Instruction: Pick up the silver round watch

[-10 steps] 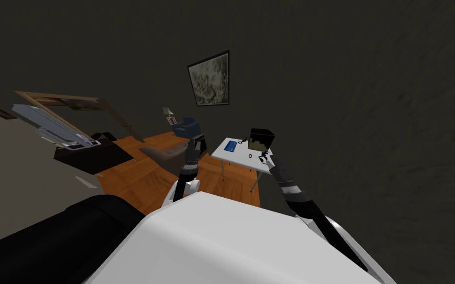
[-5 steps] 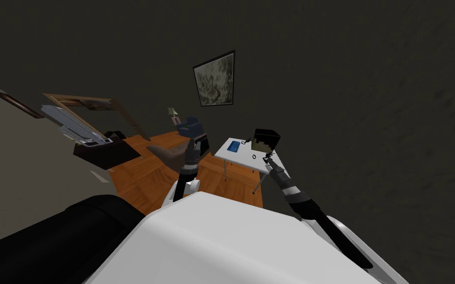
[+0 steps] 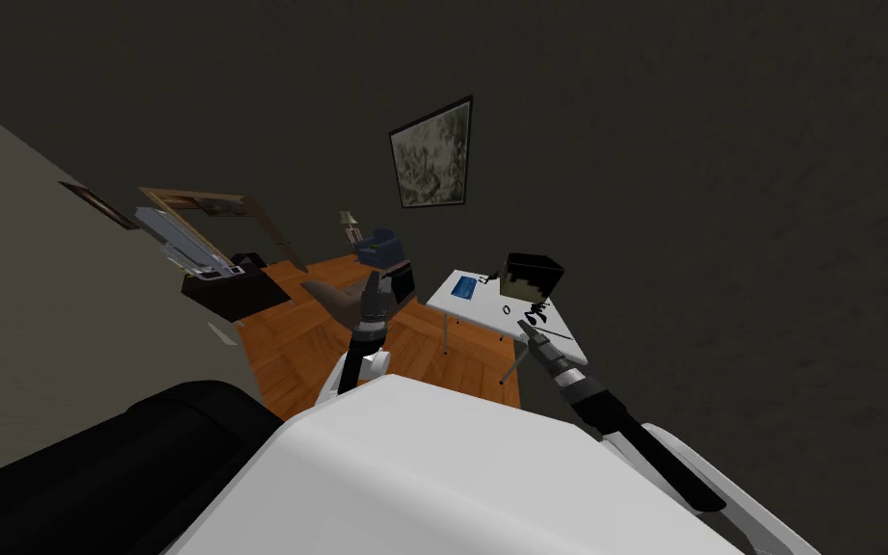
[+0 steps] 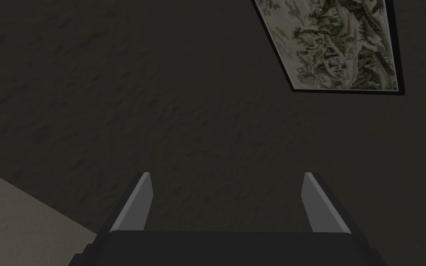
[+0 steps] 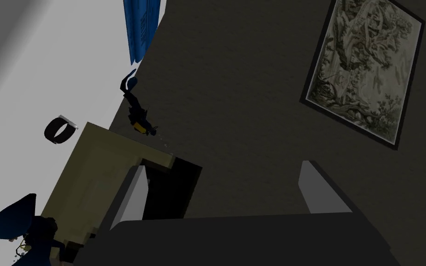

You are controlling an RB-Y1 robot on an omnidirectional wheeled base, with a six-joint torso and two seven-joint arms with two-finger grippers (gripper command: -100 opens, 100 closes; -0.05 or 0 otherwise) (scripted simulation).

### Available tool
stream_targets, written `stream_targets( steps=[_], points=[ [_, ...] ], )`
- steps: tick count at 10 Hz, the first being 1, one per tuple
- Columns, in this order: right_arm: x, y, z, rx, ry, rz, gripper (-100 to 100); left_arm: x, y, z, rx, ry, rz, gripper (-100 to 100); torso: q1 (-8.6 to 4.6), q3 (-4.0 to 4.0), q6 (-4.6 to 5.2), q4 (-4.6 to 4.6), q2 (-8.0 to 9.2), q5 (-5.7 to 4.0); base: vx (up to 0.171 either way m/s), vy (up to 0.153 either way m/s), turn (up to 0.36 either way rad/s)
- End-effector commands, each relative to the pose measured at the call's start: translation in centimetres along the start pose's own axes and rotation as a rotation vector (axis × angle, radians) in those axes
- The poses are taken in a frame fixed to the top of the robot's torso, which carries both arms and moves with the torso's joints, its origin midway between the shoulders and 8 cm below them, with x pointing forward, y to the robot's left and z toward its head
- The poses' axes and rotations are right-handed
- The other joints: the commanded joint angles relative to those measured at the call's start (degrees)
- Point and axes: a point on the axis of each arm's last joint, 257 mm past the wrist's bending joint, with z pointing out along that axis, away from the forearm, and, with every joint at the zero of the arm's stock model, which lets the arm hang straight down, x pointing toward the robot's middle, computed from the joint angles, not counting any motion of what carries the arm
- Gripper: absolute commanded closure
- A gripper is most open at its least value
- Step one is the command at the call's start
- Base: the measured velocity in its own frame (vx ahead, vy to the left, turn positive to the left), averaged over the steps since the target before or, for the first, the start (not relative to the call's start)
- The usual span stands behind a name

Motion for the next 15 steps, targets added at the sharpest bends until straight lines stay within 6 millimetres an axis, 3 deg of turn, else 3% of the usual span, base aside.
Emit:
stream_targets(
  steps=[1,2,3,4,5,6,7,8,9,11,12,13,14,15],
  points=[
    [0.1,-1.0,-0.3,0.034,0.021,-0.018,-100,0.0,0.0,0.0,0.0,0.0,0.0,0,0.0,0.0,0.0,0.0,0.0,0.0,0.016,0.049,0.057],
    [0.0,-3.1,-0.7,0.095,0.041,-0.031,-100,0.0,0.0,0.0,0.0,0.0,0.0,0,-0.02,0.01,0.02,0.0,0.01,0.0,0.026,0.057,0.123],
    [0.0,-3.1,-0.8,0.098,0.05,-0.042,-100,0.0,0.0,0.0,0.0,0.0,0.0,0,0.0,-0.01,0.0,0.0,-0.02,0.0,0.026,0.042,0.058],
    [-0.2,-5.2,-1.4,0.162,0.069,-0.058,-100,0.0,0.0,0.0,0.0,0.0,0.0,0,-0.04,-0.01,0.02,0.0,-0.02,0.0,0.032,0.064,0.113],
    [-0.2,-5.3,-1.4,0.165,0.076,-0.068,-100,0.0,0.0,0.0,0.0,0.0,0.0,0,0.01,-0.03,0.0,-0.01,-0.05,0.0,0.027,0.052,0.068],
    [-0.6,-7.4,-2.1,0.23,0.095,-0.088,-100,0.0,0.0,0.0,0.0,0.0,0.0,0,-0.01,-0.02,0.02,-0.01,-0.03,0.01,0.033,0.048,0.119],
    [-0.6,-7.5,-2.2,0.232,0.1,-0.096,-100,0.0,0.0,0.0,0.0,0.0,0.0,0,-0.02,-0.02,0.01,-0.01,-0.05,0.0,0.028,0.041,0.056],
    [-1.1,-9.5,-3.0,0.297,0.115,-0.116,-100,0.0,0.0,0.0,0.0,0.0,0.0,0,-0.04,-0.02,0.03,-0.01,-0.03,-0.01,0.033,0.067,0.128],
    [-1.2,-9.6,-3.0,0.3,0.121,-0.125,-100,0.0,0.0,0.0,0.0,0.0,0.0,0,0.03,-0.02,0.01,-0.01,-0.04,0.01,0.037,0.051,0.055],
    [-2.7,-13.6,-5.0,0.431,0.145,-0.169,-100,0.0,0.0,0.0,0.0,0.0,0.0,0,0.0,-0.06,-0.01,-0.02,-0.11,0.01,0.061,0.067,0.171],
    [-2.9,-13.6,-5.1,0.436,0.155,-0.186,-100,0.0,0.0,0.0,0.0,0.0,0.0,0,0.08,-0.11,0.0,-0.04,-0.19,0.02,0.06,0.053,0.049],
    [-3.7,-15.5,-6.1,0.501,0.161,-0.206,-100,0.0,0.0,0.0,0.0,0.0,0.0,0,0.02,-0.09,0.04,-0.03,-0.15,0.02,0.061,0.047,0.098],
    [-3.9,-15.5,-6.2,0.504,0.168,-0.218,-100,0.0,0.0,0.0,0.0,0.0,0.0,0,-0.02,-0.09,0.01,-0.03,-0.15,0.0,0.048,0.044,0.062],
    [-5.1,-17.3,-7.4,0.571,0.178,-0.248,-100,0.0,0.0,0.0,0.0,0.0,0.0,0,-0.02,-0.07,0.03,-0.02,-0.11,0.0,0.056,0.07,0.125]
  ],
)
